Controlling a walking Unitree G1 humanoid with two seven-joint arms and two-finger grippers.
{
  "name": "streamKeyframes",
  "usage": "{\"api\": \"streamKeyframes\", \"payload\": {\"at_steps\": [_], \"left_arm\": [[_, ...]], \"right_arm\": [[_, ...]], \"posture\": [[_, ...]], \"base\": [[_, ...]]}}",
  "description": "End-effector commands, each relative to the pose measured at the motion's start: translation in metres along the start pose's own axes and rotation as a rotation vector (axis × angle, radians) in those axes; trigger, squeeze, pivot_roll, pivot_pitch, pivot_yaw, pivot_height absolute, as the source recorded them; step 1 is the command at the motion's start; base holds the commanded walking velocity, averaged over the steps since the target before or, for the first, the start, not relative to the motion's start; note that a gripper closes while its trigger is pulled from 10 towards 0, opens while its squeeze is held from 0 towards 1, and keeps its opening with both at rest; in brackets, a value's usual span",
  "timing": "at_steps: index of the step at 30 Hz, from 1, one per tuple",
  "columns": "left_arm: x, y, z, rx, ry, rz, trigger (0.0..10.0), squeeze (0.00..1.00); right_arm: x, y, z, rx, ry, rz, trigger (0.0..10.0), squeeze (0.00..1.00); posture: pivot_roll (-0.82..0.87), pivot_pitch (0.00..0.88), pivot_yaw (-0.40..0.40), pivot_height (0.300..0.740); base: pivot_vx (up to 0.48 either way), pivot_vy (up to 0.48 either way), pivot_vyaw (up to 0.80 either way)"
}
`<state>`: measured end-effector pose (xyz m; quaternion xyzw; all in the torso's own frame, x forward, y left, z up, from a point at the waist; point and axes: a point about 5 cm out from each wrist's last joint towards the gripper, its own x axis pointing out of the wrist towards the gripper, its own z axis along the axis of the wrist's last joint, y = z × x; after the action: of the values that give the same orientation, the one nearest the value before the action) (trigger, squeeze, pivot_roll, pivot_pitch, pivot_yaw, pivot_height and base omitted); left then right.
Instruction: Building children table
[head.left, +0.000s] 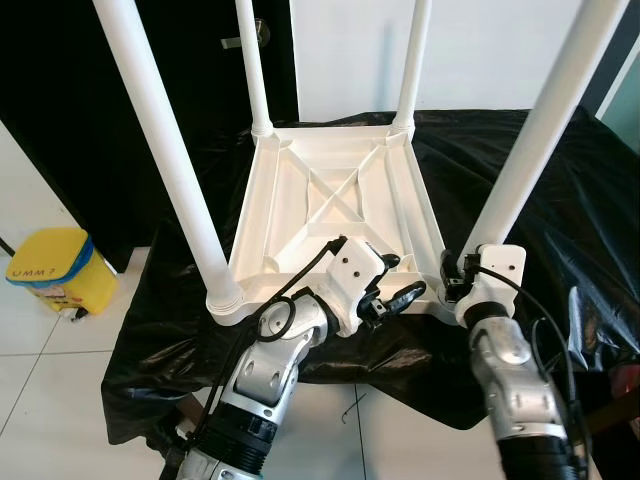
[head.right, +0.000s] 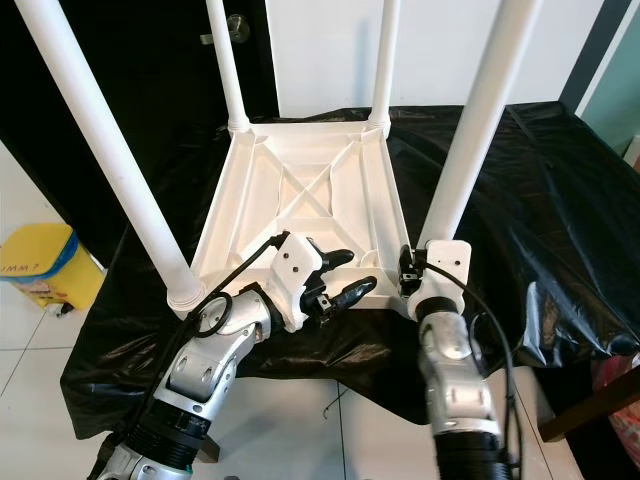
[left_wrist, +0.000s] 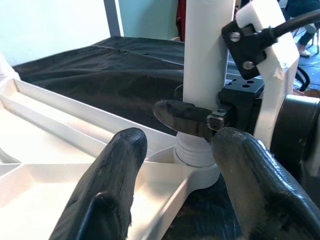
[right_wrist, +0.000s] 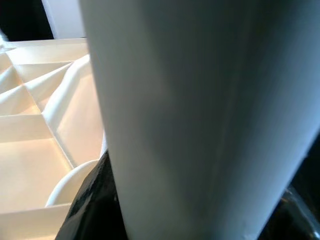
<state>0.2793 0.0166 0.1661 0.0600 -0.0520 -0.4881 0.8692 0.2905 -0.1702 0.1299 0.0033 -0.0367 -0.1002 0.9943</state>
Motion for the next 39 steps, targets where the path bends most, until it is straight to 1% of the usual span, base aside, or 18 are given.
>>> {"api": "streamKeyframes", "payload": {"at_steps": [1,3,4,6,10,13,21,22,23,27,29,30,32,35,36,37,38,39], "left_arm": [[-0.001,0.005,-0.005,-0.016,0.013,0.111,10.0,0.0],[0.0,0.003,-0.008,-0.025,0.023,0.108,10.0,0.0],[0.0,0.003,-0.008,-0.025,0.023,0.108,10.0,0.0],[-0.001,0.001,-0.011,-0.031,0.033,0.106,10.0,0.0],[-0.002,0.003,-0.014,-0.034,0.045,0.104,10.0,0.0],[-0.001,0.005,-0.013,-0.033,0.046,0.098,10.0,0.0],[0.0,0.008,-0.01,-0.019,0.041,0.094,10.0,0.0],[0.0,0.009,-0.01,-0.015,0.041,0.094,10.0,0.0],[0.0,0.009,-0.01,-0.015,0.041,0.094,10.0,0.0],[0.0,0.011,-0.009,-0.007,0.04,0.09,10.0,0.0],[0.0,0.01,-0.008,-0.005,0.04,0.077,10.0,0.0],[0.0,0.01,-0.008,-0.005,0.04,0.077,10.0,0.0],[-0.001,0.01,-0.009,0.001,0.046,0.067,10.0,0.0],[-0.002,0.011,-0.01,0.003,0.048,0.065,10.0,0.0],[-0.003,0.011,-0.01,0.007,0.051,0.064,10.0,0.0],[-0.004,0.012,-0.011,0.01,0.054,0.063,10.0,0.0],[-0.004,0.013,-0.011,0.016,0.056,0.059,10.0,0.0],[-0.004,0.013,-0.011,0.016,0.056,0.059,10.0,0.0]], "right_arm": [[-0.005,-0.004,-0.012,-0.026,0.057,-0.038,10.0,0.0],[-0.008,0.005,-0.011,-0.008,0.058,-0.063,10.0,0.0],[-0.008,0.005,-0.011,-0.008,0.058,-0.063,10.0,0.0],[-0.009,0.011,-0.01,0.001,0.057,-0.069,10.0,0.0],[-0.009,0.008,-0.008,0.015,0.053,-0.106,10.0,0.0],[-0.009,0.01,-0.006,0.027,0.05,-0.109,10.0,0.0],[-0.009,0.012,-0.002,0.021,0.026,-0.101,10.0,0.0],[-0.009,0.012,-0.002,0.023,0.019,-0.092,10.0,1.0],[-0.009,0.012,-0.002,0.023,0.019,-0.092,10.0,1.0],[-0.011,0.012,0.004,0.018,-0.029,-0.02,10.0,1.0],[-0.013,0.009,0.008,0.019,-0.056,0.059,10.0,1.0],[-0.013,0.009,0.008,0.019,-0.056,0.059,10.0,1.0],[-0.015,0.005,0.009,0.02,-0.058,0.144,10.0,1.0],[-0.016,0.003,0.009,0.011,-0.06,0.172,10.0,1.0],[-0.017,0.0,0.009,0.017,-0.053,0.212,10.0,0.53],[-0.017,-0.003,0.01,0.016,-0.052,0.265,10.0,0.0],[-0.016,-0.006,0.011,0.004,-0.055,0.322,10.0,0.0],[-0.016,-0.006,0.011,0.004,-0.055,0.322,10.0,0.0]], "posture": [[-0.17,0.034,-0.008,0.74],[-0.17,0.058,-0.011,0.74],[-0.17,0.058,-0.011,0.74],[-0.17,0.063,-0.01,0.74],[-0.18,0.069,0.002,0.74],[-0.19,0.068,0.005,0.74],[-0.19,0.068,0.014,0.74],[-0.19,0.073,0.017,0.74],[-0.19,0.073,0.017,0.74],[-0.2,0.08,0.027,0.74],[-0.21,0.085,0.032,0.74],[-0.21,0.085,0.032,0.74],[-0.21,0.084,0.034,0.74],[-0.21,0.085,0.034,0.74],[-0.21,0.082,0.034,0.74],[-0.22,0.08,0.035,0.74],[-0.22,0.078,0.038,0.74],[-0.22,0.078,0.038,0.74]], "base": [[0.0,0.0,0.0],[0.0,0.0,0.0],[0.0,0.0,0.0],[0.0,0.0,0.0],[0.0,0.0,0.0],[0.0,0.0,0.0],[0.0,0.0,0.0],[0.0,0.0,0.0],[0.0,0.0,0.0],[0.0,0.0,0.0],[0.0,0.0,0.0],[0.0,0.0,0.0],[0.0,0.0,0.0],[0.0,0.0,0.0],[0.0,0.0,0.0],[0.0,0.0,0.0],[0.0,0.0,0.0],[0.0,0.0,0.0]]}}
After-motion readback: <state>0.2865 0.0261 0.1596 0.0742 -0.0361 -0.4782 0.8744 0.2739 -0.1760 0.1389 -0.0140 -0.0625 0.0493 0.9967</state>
